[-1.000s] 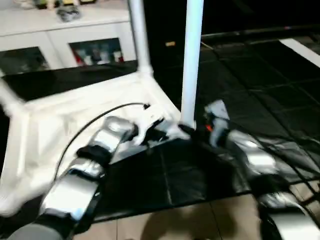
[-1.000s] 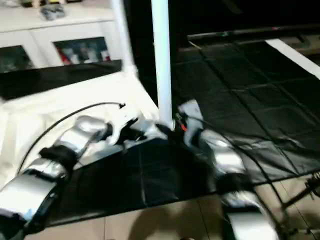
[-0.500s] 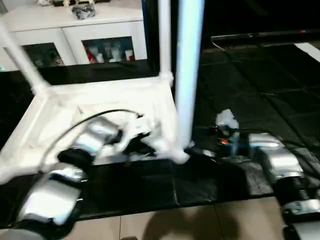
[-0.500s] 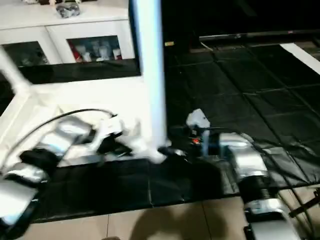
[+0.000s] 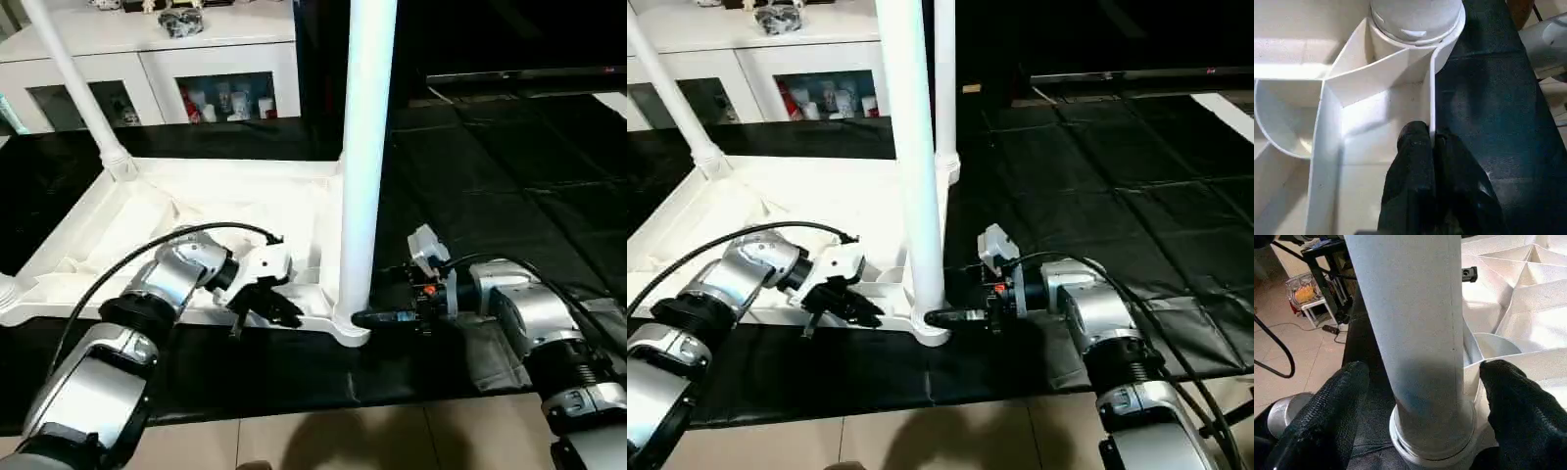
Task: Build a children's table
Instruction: Rotate leg to tighten
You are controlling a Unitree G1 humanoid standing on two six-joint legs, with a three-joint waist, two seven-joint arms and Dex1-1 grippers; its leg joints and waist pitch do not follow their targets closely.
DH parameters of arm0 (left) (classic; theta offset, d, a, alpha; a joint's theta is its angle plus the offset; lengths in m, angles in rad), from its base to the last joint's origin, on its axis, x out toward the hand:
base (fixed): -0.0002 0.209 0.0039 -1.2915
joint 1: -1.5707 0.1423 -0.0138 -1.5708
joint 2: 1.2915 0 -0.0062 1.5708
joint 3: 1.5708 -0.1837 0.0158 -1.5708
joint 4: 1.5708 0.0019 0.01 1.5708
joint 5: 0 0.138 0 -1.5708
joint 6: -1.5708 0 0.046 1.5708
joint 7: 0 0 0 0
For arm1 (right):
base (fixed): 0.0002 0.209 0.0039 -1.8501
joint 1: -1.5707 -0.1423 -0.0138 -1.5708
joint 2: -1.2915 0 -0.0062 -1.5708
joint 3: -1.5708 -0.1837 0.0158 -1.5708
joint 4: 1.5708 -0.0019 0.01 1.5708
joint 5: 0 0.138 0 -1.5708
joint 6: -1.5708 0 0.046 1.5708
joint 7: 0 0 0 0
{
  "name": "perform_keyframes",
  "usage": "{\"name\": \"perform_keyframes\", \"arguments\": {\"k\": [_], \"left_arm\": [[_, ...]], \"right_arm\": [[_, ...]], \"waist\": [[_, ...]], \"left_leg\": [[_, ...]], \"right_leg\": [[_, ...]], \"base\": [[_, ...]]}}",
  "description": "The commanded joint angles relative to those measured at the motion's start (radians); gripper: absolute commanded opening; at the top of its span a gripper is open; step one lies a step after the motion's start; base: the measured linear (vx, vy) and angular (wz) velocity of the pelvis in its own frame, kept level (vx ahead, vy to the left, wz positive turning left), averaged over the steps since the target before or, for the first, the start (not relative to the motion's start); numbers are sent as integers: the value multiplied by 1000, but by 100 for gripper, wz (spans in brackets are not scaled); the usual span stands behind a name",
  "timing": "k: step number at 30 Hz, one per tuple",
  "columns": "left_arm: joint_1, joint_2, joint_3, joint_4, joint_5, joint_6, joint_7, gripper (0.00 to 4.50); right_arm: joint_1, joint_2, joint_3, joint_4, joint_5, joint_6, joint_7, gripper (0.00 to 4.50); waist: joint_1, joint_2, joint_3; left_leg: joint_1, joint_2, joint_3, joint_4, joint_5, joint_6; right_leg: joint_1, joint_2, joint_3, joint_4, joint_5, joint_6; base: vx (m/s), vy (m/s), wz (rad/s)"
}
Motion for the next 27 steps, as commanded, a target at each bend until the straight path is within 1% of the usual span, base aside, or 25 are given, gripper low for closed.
{"name": "perform_keyframes", "arguments": {"k": [1,2,5,8,10,13,14,15,16,19,20,23,24,25,26,27], "left_arm": [[12,-9,-30,-29,13,-4,-43,0],[14,-10,-32,-32,13,-4,-43,0],[17,-9,-35,-39,12,-7,-44,0],[14,-11,-33,-33,10,-4,-33,0],[13,-14,-34,-33,9,-2,-29,0],[12,-17,-33,-32,10,-1,-23,0],[12,-18,-32,-31,10,0,-18,0],[11,-19,-31,-31,10,1,-15,0],[10,-23,-29,-30,9,7,-7,0],[8,-30,-22,-23,10,18,17,0],[7,-31,-22,-22,10,19,19,0],[3,-39,-14,-15,9,31,45,0],[-4,-54,3,-11,-2,62,72,0],[-4,-54,3,-11,-2,62,72,0],[-8,-68,18,-10,-14,88,93,0],[-11,-77,29,-10,-23,103,109,0]], "right_arm": [[-19,9,10,9,-1,14,23,358],[-21,11,12,12,-1,15,26,353],[-30,20,24,30,1,21,40,322],[-32,21,28,39,0,19,42,301],[-35,24,30,49,-3,15,35,279],[-38,28,29,57,-5,14,30,256],[-39,30,28,58,-5,14,30,246],[-39,30,28,59,-5,14,31,246],[-39,30,27,62,-5,14,33,227],[-31,30,30,54,-2,18,37,214],[-30,29,30,54,-2,18,38,211],[-20,28,32,47,1,20,39,208],[0,31,32,28,5,25,33,207],[0,31,32,28,5,25,33,207],[16,39,26,16,6,28,9,206],[26,47,19,11,6,30,-14,205]], "waist": [[-5,-20,-75],[-5,-23,-74],[-5,-22,-74],[-3,-22,-75],[-4,-21,-75],[-3,-21,-75],[-3,-20,-75],[-2,-20,-76],[-3,-20,-75],[-3,-20,-75],[-2,-20,-74],[-2,-20,-72],[-2,-21,-72],[-1,-19,-71],[1,-19,-71],[1,-20,-70]], "left_leg": [[4,34,-5,-65,-129,85],[3,34,-6,-66,-127,86],[3,35,-6,-66,-129,87],[5,36,-5,-65,-123,84],[3,36,-6,-65,-119,86],[3,36,-6,-65,-118,85],[3,36,-6,-65,-120,84],[3,36,-6,-65,-120,83],[3,35,-6,-64,-119,84],[4,36,-5,-65,-125,83],[6,37,-6,-65,-130,82],[8,36,-4,-66,-144,79],[9,36,-4,-66,-150,78],[10,35,-3,-66,-150,78],[14,37,-3,-66,-155,77],[13,37,-2,-67,-154,76]], "right_leg": [[62,-71,63,-63,-315,-139],[62,-72,63,-63,-320,-138],[61,-72,63,-65,-332,-136],[59,-71,65,-63,-318,-140],[61,-71,65,-60,-304,-145],[61,-72,65,-61,-307,-144],[61,-72,65,-61,-308,-144],[62,-72,65,-60,-306,-143],[61,-71,65,-60,-303,-145],[61,-71,65,-61,-306,-146],[60,-71,65,-62,-311,-147],[59,-71,65,-66,-328,-146],[59,-71,65,-67,-342,-142],[59,-71,66,-68,-346,-141],[56,-71,66,-71,-357,-140],[57,-70,67,-72,-360,-140]], "base": [[0,0,0],[0,0,0],[0,0,0],[0,0,0],[0,0,0],[0,0,0],[0,0,0],[0,0,0],[0,0,0],[0,0,0],[0,0,0],[0,0,0],[0,0,0],[0,0,0],[0,0,0],[0,0,0]]}}
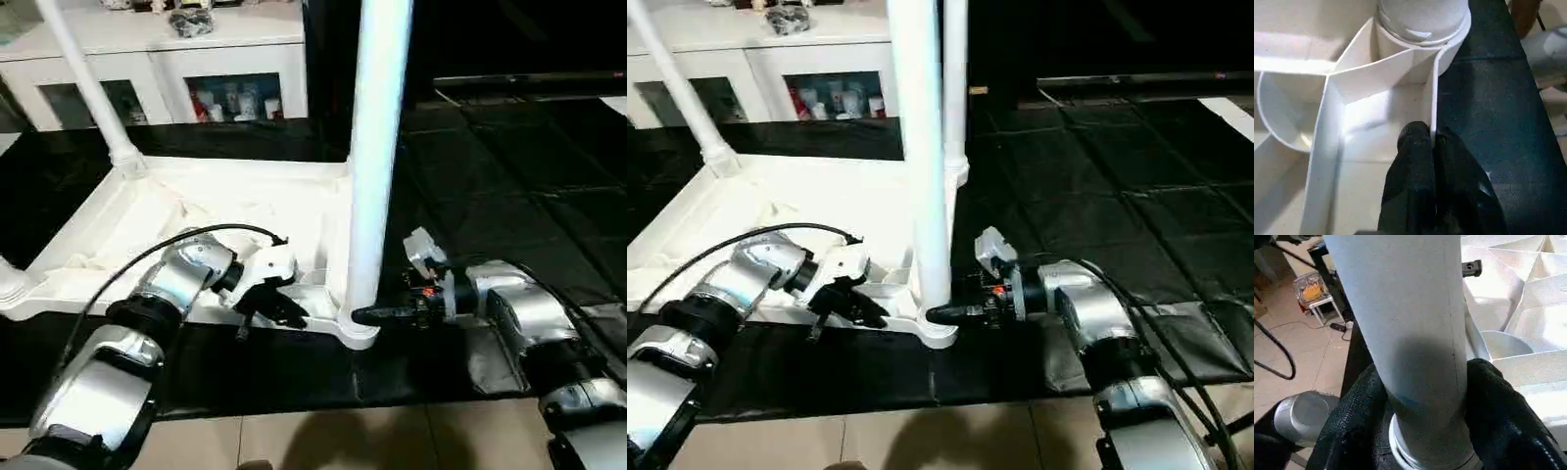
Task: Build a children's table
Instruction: Rotate leg to tighten
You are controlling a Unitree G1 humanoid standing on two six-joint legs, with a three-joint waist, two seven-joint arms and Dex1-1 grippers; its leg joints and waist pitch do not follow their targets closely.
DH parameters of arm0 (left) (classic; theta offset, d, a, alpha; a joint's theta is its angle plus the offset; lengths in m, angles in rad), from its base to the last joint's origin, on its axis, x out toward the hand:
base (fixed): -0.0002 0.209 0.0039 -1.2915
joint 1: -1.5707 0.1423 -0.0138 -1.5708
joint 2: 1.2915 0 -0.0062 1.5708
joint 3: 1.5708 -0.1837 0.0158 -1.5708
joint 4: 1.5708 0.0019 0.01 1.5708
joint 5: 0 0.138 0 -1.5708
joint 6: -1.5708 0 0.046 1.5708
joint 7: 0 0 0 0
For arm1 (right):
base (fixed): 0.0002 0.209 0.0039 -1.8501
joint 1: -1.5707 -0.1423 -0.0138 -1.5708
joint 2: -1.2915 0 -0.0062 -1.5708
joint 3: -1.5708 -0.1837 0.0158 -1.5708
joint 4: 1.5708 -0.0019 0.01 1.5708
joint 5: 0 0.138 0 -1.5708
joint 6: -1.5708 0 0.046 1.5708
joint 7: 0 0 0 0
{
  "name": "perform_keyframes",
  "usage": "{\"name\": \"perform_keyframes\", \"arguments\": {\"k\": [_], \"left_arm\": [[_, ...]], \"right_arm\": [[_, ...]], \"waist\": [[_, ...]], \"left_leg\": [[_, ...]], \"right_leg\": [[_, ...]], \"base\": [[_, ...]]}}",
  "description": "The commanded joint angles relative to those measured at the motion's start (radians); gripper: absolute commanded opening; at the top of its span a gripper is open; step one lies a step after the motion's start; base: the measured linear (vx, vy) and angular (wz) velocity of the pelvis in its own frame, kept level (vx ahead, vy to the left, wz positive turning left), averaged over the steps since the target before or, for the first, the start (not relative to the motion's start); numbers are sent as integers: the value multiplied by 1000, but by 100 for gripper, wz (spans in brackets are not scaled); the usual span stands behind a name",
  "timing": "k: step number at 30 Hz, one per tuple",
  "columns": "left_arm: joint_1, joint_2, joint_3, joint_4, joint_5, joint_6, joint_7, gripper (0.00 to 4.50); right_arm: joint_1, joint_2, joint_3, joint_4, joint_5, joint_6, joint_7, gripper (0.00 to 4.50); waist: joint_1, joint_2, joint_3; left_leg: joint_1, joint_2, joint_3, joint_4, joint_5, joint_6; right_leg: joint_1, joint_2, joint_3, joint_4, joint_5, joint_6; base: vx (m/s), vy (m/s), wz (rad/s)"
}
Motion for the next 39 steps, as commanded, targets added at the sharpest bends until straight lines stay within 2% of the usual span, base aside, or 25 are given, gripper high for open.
{"name": "perform_keyframes", "arguments": {"k": [1,2,3,5,7,8,9,10,11,14,15,16,17,19,20,22,24,26,27,28,32,33,35,37,39], "left_arm": [[-19,-36,22,3,-23,35,75,0],[-21,-45,31,5,-27,50,96,0],[-24,-54,38,8,-28,65,123,0],[-37,-80,55,20,-24,103,206,0],[-55,-111,75,33,-29,140,281,0],[-59,-117,80,35,-31,148,295,0],[-78,-139,96,49,-36,173,345,0],[-104,-166,120,71,-44,207,414,0],[-132,-192,147,93,-52,240,482,0],[-160,-213,173,114,-60,266,553,0],[-181,-230,195,129,-70,279,616,0],[-186,-236,202,133,-71,281,640,0],[-188,-237,203,133,-72,282,646,0],[-189,-241,203,135,-69,272,656,0],[-188,-241,201,134,-66,268,652,0],[-172,-231,177,125,-34,241,618,0],[-164,-227,170,120,-29,234,601,0],[-156,-222,166,115,-26,234,585,0],[-146,-211,161,112,-21,218,576,0],[-133,-195,156,107,-18,208,559,0],[-111,-168,140,98,-10,173,523,0],[-103,-156,132,96,-2,153,509,0],[-87,-133,118,93,7,122,470,0],[-71,-112,105,84,9,89,407,0],[-64,-101,98,77,8,73,373,0]], "right_arm": [[20,32,19,-24,13,22,-21,205],[27,44,11,-21,7,17,-62,204],[32,59,3,-12,-5,18,-120,204],[35,99,-13,15,-43,12,-269,201],[28,148,-32,40,-63,20,-401,199],[27,159,-37,43,-66,22,-424,199],[16,192,-45,55,-67,32,-479,198],[-8,236,-58,80,-68,49,-552,198],[-41,280,-72,118,-70,61,-631,198],[-87,326,-101,172,-67,77,-739,198],[-127,356,-128,227,-63,82,-825,198],[-137,366,-136,243,-60,76,-842,198],[-140,370,-139,247,-59,74,-846,198],[-149,381,-153,261,-43,63,-839,198],[-150,385,-161,263,-41,53,-843,253],[-150,382,-181,271,-55,29,-853,253],[-147,374,-180,271,-63,15,-848,286],[-143,362,-177,271,-71,-4,-835,295],[-135,339,-182,267,-66,-23,-813,307],[-119,308,-188,248,-58,-40,-774,307],[-83,256,-186,195,-45,-56,-678,344],[-68,235,-186,172,-40,-53,-644,351],[-43,187,-185,131,-31,-46,-578,363],[-12,130,-173,74,-11,-34,-476,386],[3,98,-162,47,-5,-32,-420,409]], "waist": [[-8,-19,-71],[-9,-14,-69],[-12,-16,-67],[-22,-20,-64],[-28,-19,-62],[-34,-20,-60],[-51,-20,-58],[-56,-14,-59],[-68,-16,-59],[-89,-15,-60],[-95,-11,-61],[-101,-13,-62],[-101,-13,-67],[-99,-16,-70],[-98,-16,-71],[-92,-18,-75],[-88,-18,-78],[-86,-14,-77],[-85,-14,-76],[-84,-10,-76],[-70,-13,-77],[-66,-5,-77],[-58,-13,-76],[-51,-12,-78],[-48,-17,-77]], "left_leg": [[10,36,-5,-68,-155,78],[7,35,-7,-69,-160,76],[9,35,-6,-70,-172,68],[7,29,-7,-72,-191,54],[11,22,-9,-72,-204,40],[8,19,-8,-71,-207,39],[8,16,-10,-71,-227,37],[10,14,-11,-70,-230,34],[10,12,-12,-69,-235,32],[2,6,-15,-67,-232,44],[5,5,-15,-66,-235,49],[4,4,-14,-65,-231,52],[3,5,-15,-65,-208,57],[-1,10,-14,-67,-179,79],[-4,11,-13,-66,-167,87],[-10,14,-12,-64,-113,111],[-12,16,-12,-63,-86,119],[-10,19,-11,-62,-72,129],[-10,20,-10,-62,-81,130],[-9,20,-11,-62,-85,130],[-9,25,-9,-61,-90,144],[-7,26,-10,-61,-93,140],[-7,25,-8,-62,-101,139],[-7,26,-8,-61,-97,137],[-8,27,-8,-62,-102,136]], "right_leg": [[52,-71,62,-71,-362,-142],[54,-71,60,-73,-377,-134],[51,-71,60,-78,-394,-126],[55,-71,55,-83,-445,-105],[54,-71,48,-93,-505,-79],[54,-69,46,-98,-522,-69],[54,-67,39,-105,-548,-51],[52,-67,38,-105,-549,-50],[53,-65,36,-108,-544,-53],[59,-64,28,-111,-538,-48],[57,-64,28,-113,-531,-51],[56,-63,30,-112,-518,-58],[59,-63,34,-105,-472,-75],[63,-64,40,-94,-398,-104],[64,-64,42,-89,-372,-114],[68,-67,47,-75,-293,-148],[70,-68,49,-67,-252,-159],[67,-67,50,-63,-213,-178],[67,-68,50,-64,-216,-180],[68,-68,49,-64,-218,-181],[69,-67,51,-61,-200,-183],[67,-68,51,-61,-210,-183],[70,-66,51,-64,-224,-172],[68,-66,52,-62,-224,-169],[67,-66,52,-63,-231,-165]], "base": [[0,0,0],[0,0,0],[0,0,0],[0,0,0],[0,0,0],[0,0,0],[0,0,0],[0,0,0],[0,0,0],[0,0,0],[0,0,0],[0,0,0],[0,0,0],[0,0,0],[0,0,0],[0,0,0],[0,0,0],[0,0,0],[0,0,0],[0,0,0],[0,0,0],[0,0,0],[0,0,0],[0,0,0],[0,0,0]]}}
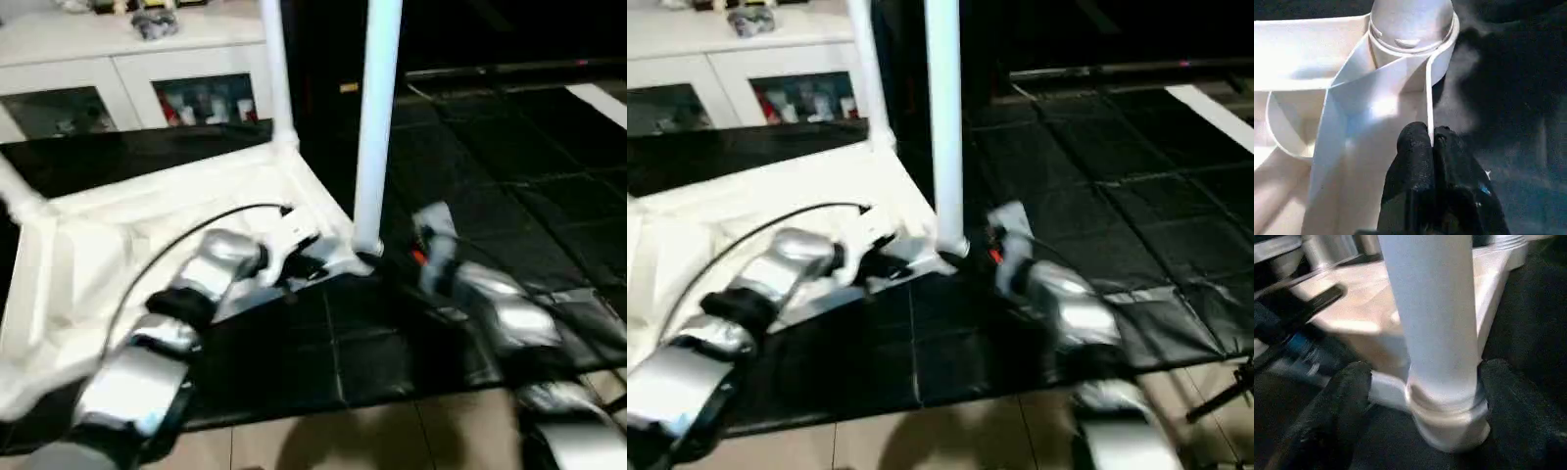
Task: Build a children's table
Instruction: Rotate leg to tighten
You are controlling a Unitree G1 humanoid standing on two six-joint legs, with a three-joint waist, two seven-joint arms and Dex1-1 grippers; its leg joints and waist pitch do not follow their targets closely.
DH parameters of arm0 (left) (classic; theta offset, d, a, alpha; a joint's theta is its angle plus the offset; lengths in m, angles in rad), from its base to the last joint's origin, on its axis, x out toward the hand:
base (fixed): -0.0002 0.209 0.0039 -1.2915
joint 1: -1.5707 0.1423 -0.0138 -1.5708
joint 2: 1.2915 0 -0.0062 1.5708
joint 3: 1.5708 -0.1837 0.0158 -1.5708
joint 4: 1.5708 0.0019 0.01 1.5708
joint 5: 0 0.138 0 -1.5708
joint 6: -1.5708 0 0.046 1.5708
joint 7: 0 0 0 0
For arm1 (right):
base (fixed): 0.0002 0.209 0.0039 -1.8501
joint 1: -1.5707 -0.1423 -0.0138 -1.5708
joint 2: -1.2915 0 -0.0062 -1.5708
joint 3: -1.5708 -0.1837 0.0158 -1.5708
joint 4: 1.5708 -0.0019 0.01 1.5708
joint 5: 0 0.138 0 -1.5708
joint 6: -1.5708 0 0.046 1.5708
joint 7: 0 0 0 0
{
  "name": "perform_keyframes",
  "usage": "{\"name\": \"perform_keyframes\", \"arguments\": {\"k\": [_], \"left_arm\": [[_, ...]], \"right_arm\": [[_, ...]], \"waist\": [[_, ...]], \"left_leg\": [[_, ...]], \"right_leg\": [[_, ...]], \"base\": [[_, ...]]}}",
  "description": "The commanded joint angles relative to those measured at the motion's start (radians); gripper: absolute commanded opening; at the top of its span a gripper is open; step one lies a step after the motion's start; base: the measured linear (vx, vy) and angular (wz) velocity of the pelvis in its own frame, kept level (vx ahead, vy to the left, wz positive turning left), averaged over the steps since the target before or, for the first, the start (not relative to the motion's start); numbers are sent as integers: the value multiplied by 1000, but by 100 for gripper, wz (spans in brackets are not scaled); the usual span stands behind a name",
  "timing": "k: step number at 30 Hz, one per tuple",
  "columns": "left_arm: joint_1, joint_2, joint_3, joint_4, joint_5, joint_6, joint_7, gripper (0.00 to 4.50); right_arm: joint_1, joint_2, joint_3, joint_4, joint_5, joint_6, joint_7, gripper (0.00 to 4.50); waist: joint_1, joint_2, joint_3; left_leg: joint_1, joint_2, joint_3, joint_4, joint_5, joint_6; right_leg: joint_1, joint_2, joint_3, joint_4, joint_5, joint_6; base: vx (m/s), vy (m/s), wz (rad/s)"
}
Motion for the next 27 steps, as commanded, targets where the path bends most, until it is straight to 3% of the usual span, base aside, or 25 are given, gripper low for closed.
{"name": "perform_keyframes", "arguments": {"k": [1,5,8,15,16,23,24,27], "left_arm": [[2,11,-21,-39,6,-44,-63,0],[31,46,-59,-78,-10,-82,-210,0],[48,73,-97,-99,-8,-111,-318,0],[66,88,-135,-132,-5,-144,-421,0],[68,90,-140,-142,-7,-143,-432,0],[71,92,-154,-164,-10,-148,-468,0],[73,93,-155,-169,-10,-149,-473,0],[76,94,-158,-176,-10,-148,-476,0]], "right_arm": [[10,-22,32,-49,15,8,86,409],[31,-109,73,-101,13,11,227,446],[32,-155,101,-127,6,12,306,446],[19,-170,140,-147,31,29,419,446],[14,-169,152,-143,32,28,435,418],[-16,-151,180,-93,14,14,475,369],[-20,-149,184,-89,13,13,480,369],[-28,-144,188,-80,15,10,487,335]], "waist": [[8,-15,-76],[19,-13,-74],[27,-12,-75],[45,-12,-74],[46,-11,-73],[47,-15,-75],[47,-19,-75],[49,-18,-75]], "left_leg": [[-2,26,-5,-54,-108,133],[1,30,-5,-56,-125,123],[6,33,-5,-57,-127,117],[12,38,-4,-60,-151,97],[13,39,-4,-60,-154,93],[6,35,-5,-59,-137,92],[6,35,-5,-59,-134,93],[7,38,-5,-59,-124,94]], "right_leg": [[72,-68,56,-63,-239,-158],[68,-68,58,-66,-266,-155],[65,-69,63,-63,-254,-160],[61,-70,65,-63,-273,-167],[58,-70,66,-63,-270,-169],[63,-71,65,-61,-278,-159],[63,-71,66,-61,-278,-157],[62,-72,67,-59,-273,-157]], "base": [[0,0,0],[0,0,0],[0,0,0],[0,0,0],[0,0,0],[0,0,0],[0,0,0],[0,0,0]]}}
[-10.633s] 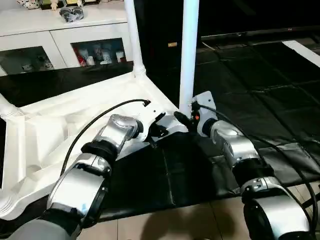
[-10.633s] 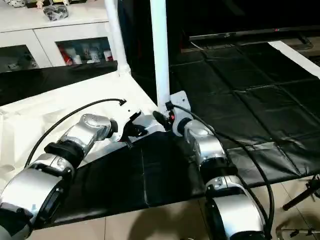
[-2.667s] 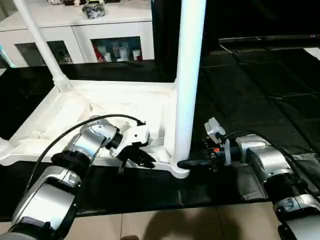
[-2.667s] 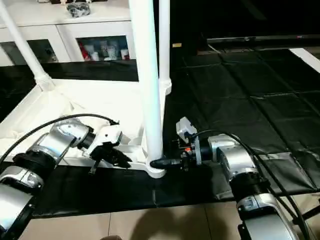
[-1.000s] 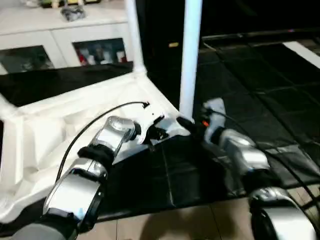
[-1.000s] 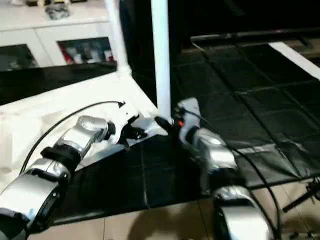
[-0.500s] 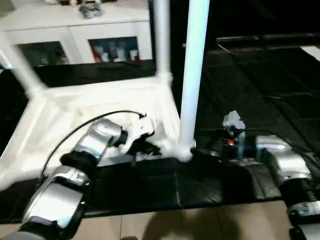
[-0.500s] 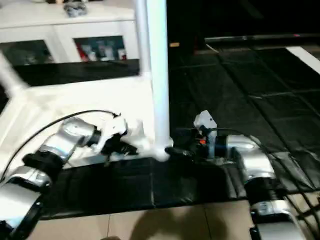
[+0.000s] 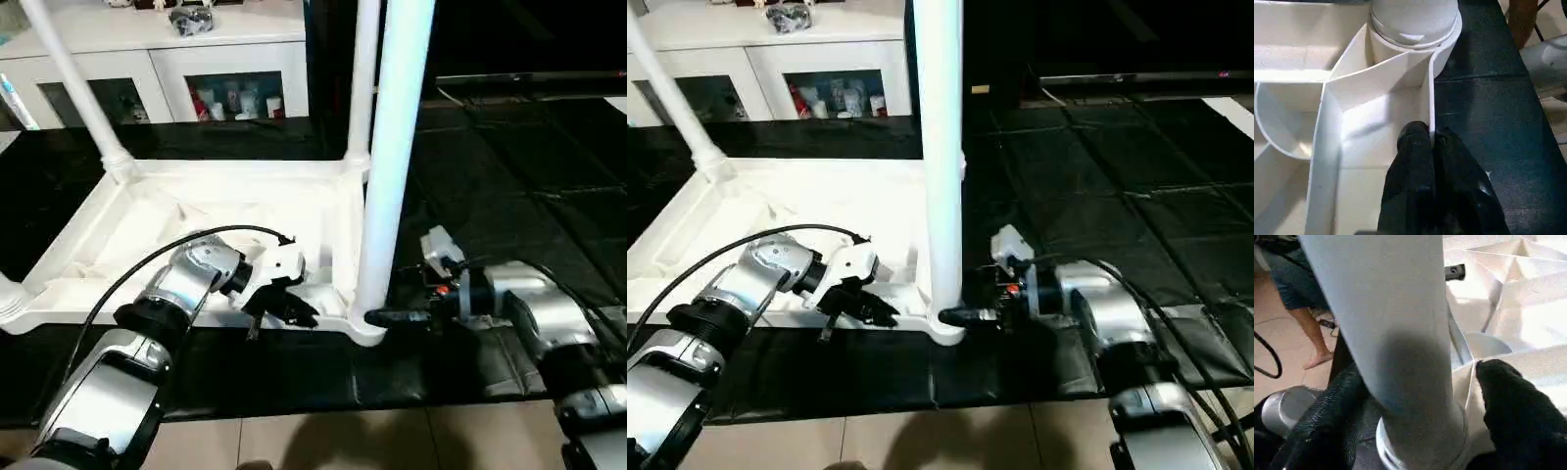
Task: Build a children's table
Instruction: Rotate leg to tighten
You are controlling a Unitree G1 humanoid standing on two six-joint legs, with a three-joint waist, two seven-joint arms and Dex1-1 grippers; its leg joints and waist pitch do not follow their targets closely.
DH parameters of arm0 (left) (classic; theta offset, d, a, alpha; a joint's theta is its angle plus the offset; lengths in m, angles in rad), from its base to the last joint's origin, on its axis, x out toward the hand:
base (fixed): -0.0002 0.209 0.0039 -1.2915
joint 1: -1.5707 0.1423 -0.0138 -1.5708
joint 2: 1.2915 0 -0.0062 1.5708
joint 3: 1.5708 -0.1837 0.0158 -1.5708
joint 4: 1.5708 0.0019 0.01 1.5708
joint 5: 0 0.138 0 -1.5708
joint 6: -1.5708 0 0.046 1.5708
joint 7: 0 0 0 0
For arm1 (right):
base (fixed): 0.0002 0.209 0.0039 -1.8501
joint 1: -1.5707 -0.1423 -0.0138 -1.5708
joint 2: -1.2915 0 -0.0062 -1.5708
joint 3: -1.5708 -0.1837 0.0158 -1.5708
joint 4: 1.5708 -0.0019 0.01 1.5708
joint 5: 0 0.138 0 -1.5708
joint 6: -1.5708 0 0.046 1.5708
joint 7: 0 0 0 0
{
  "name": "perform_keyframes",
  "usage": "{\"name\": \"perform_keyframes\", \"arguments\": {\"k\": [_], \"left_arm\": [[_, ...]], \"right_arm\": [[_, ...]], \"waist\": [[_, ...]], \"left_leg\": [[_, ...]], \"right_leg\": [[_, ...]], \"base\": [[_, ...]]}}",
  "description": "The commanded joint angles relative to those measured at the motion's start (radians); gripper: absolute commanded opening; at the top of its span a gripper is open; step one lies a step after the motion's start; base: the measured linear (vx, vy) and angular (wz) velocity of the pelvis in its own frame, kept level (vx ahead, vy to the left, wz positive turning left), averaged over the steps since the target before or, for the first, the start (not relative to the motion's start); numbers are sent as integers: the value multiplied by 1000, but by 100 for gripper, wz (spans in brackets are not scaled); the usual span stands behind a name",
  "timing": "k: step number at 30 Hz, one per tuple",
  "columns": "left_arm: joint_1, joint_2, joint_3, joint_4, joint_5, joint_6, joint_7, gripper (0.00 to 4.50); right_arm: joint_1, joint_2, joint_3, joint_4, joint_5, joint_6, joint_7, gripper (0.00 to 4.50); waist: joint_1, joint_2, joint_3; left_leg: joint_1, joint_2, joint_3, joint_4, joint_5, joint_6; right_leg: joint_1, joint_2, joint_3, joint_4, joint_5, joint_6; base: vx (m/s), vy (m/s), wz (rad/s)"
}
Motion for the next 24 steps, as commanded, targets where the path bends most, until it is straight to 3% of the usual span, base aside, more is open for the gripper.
{"name": "perform_keyframes", "arguments": {"k": [1,4,5,15,19,24], "left_arm": [[-1,-5,-34,-28,1,-16,-53,0],[2,-4,-35,-34,2,-14,-55,0],[3,-3,-36,-37,2,-14,-55,0],[-1,-8,-36,-29,9,-6,-26,0],[-15,-18,-23,-8,6,16,0,0],[-21,-28,-10,5,0,40,25,0]], "right_arm": [[-14,2,8,6,-3,-10,16,328],[-17,4,12,9,0,-11,20,322],[-19,6,12,14,1,-12,25,294],[-12,13,33,14,5,-1,51,221],[-1,15,36,7,2,0,56,211],[23,24,37,-20,9,11,47,209]], "waist": [[-8,-17,-75],[-7,-17,-75],[-6,-17,-75],[-6,-16,-76],[-5,-7,-75],[-4,-6,-76]], "left_leg": [[5,37,-6,-62,-125,95],[3,37,-6,-62,-123,96],[4,37,-6,-62,-126,94],[4,37,-6,-61,-120,95],[5,36,-7,-62,-136,88],[4,36,-8,-61,-139,87]], "right_leg": [[59,-71,64,-60,-271,-161],[60,-70,63,-59,-266,-160],[60,-71,63,-60,-273,-157],[60,-71,63,-60,-268,-158],[60,-70,62,-61,-275,-157],[61,-68,62,-62,-262,-159]], "base": [[0,0,0],[0,0,0],[0,0,0],[0,0,0],[0,0,0],[0,0,0]]}}
